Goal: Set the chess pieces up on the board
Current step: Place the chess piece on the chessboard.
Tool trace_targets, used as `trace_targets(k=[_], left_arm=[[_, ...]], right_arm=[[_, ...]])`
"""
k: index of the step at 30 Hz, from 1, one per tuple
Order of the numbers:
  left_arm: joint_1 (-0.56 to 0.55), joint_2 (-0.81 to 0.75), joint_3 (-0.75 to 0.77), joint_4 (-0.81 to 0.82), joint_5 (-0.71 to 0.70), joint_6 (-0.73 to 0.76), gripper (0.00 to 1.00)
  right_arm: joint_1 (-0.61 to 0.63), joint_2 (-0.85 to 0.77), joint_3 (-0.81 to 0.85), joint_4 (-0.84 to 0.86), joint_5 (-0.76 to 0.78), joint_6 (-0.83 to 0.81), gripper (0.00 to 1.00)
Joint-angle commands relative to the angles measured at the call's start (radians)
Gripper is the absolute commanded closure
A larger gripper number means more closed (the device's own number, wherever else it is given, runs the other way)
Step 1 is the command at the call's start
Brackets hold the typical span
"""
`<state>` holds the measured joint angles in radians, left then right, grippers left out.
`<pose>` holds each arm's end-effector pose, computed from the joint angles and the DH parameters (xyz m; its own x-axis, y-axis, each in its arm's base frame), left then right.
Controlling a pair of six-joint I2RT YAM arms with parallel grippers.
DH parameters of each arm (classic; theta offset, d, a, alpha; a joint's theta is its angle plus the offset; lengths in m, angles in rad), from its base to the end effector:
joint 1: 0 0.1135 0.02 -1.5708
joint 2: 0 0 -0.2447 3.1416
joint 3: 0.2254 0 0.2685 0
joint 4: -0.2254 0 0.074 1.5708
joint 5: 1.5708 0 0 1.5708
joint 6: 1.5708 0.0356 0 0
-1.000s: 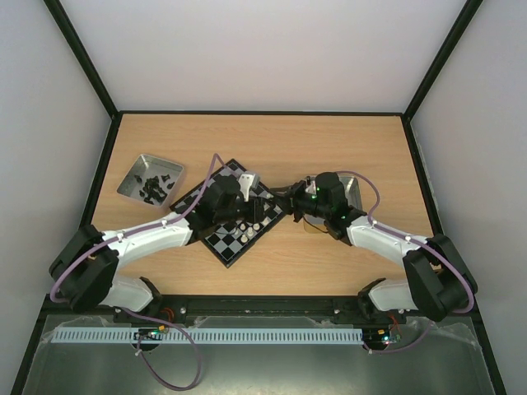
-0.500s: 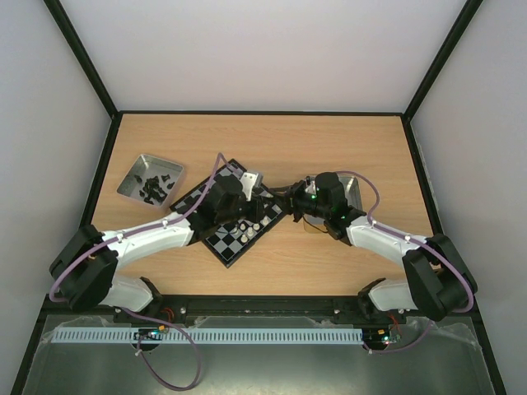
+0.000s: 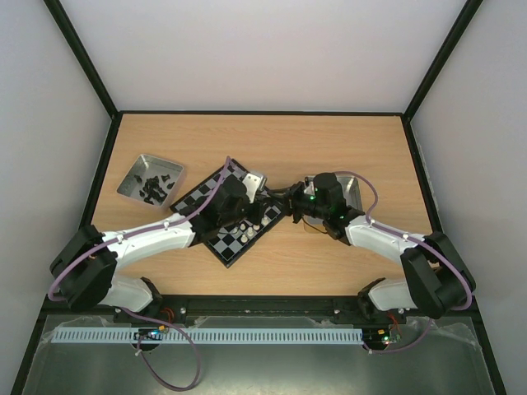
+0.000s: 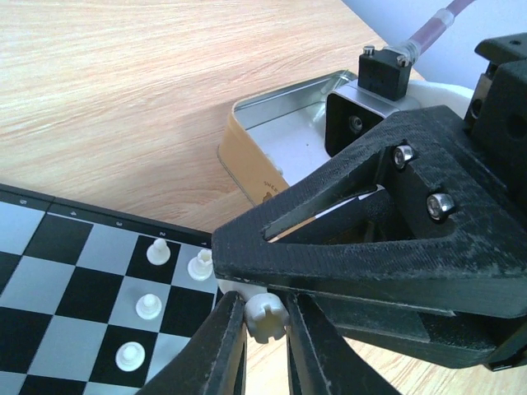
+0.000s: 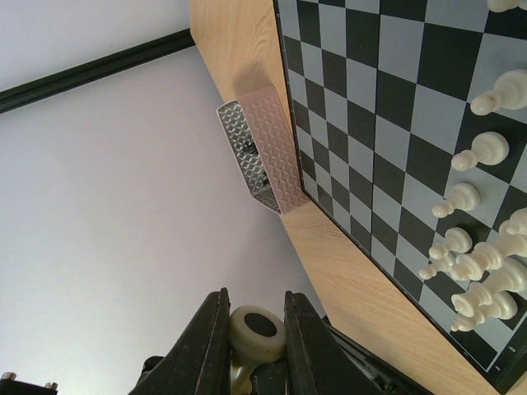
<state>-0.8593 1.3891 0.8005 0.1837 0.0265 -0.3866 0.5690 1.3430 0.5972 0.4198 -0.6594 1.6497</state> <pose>0.2131 -0.2487 0.2156 -0.5297 0.0372 -0.8474 0.6190 0.7000 -0.3562 0.2363 0.1770 0.1857 -0.8907 0.3656 0.2703 0.3411 0.1442 0.9289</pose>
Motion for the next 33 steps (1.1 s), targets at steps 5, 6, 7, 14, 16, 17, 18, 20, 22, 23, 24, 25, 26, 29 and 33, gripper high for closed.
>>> trace_targets(k=[5,6,7,14,16,17,18,20,22,23,24,25,26,29,33], left_arm=[[-0.009,0.005,0.034,0.019,-0.069,0.066,0.89],[-0.009,0.005,0.034,0.019,-0.071,0.069,0.91],[-0.01,0.004,0.035,0.02,-0.071,0.07,0.93],[-0.012,-0.013,0.071,-0.149,-0.088,0.042,0.97],[-0.013,-0.034,0.081,-0.259,-0.087,0.03,0.98],[-0.013,-0.045,0.087,-0.315,-0.084,0.019,0.98],[-0.014,-0.057,0.094,-0.382,-0.079,0.01,0.98],[-0.013,-0.08,0.11,-0.504,-0.059,-0.013,0.98],[-0.013,-0.1,0.129,-0.628,-0.026,-0.038,0.98],[-0.014,-0.11,0.135,-0.685,-0.006,-0.051,0.98],[-0.012,-0.117,0.141,-0.737,0.013,-0.064,0.98],[-0.013,-0.121,0.151,-0.787,0.031,-0.075,0.98],[-0.013,-0.12,0.161,-0.835,0.045,-0.082,0.98],[-0.013,-0.075,0.196,-0.966,0.104,-0.097,0.98],[-0.013,0.015,0.203,-1.097,0.12,-0.09,0.97]], right_arm=[[0.012,0.012,0.014,-0.032,-0.032,-0.028,0.87],[0.012,0.012,0.016,-0.034,-0.032,-0.03,0.87],[0.012,0.012,0.016,-0.037,-0.032,-0.034,0.87],[0.012,0.013,0.085,-0.14,0.069,-0.188,0.51],[0.012,0.009,0.115,-0.2,0.132,-0.257,0.45],[0.012,0.007,0.131,-0.227,0.168,-0.291,0.43],[0.012,0.005,0.146,-0.26,0.205,-0.323,0.42],[0.011,0.0,0.185,-0.35,0.287,-0.402,0.4],[0.01,-0.005,0.219,-0.427,0.383,-0.46,0.4],[0.009,-0.011,0.23,-0.456,0.429,-0.485,0.39],[0.006,-0.016,0.237,-0.481,0.473,-0.506,0.39],[0.003,-0.023,0.242,-0.503,0.515,-0.522,0.39],[-0.001,-0.029,0.244,-0.522,0.552,-0.537,0.39],[-0.017,-0.049,0.238,-0.557,0.636,-0.563,0.39],[-0.035,-0.07,0.223,-0.568,0.673,-0.582,0.39]])
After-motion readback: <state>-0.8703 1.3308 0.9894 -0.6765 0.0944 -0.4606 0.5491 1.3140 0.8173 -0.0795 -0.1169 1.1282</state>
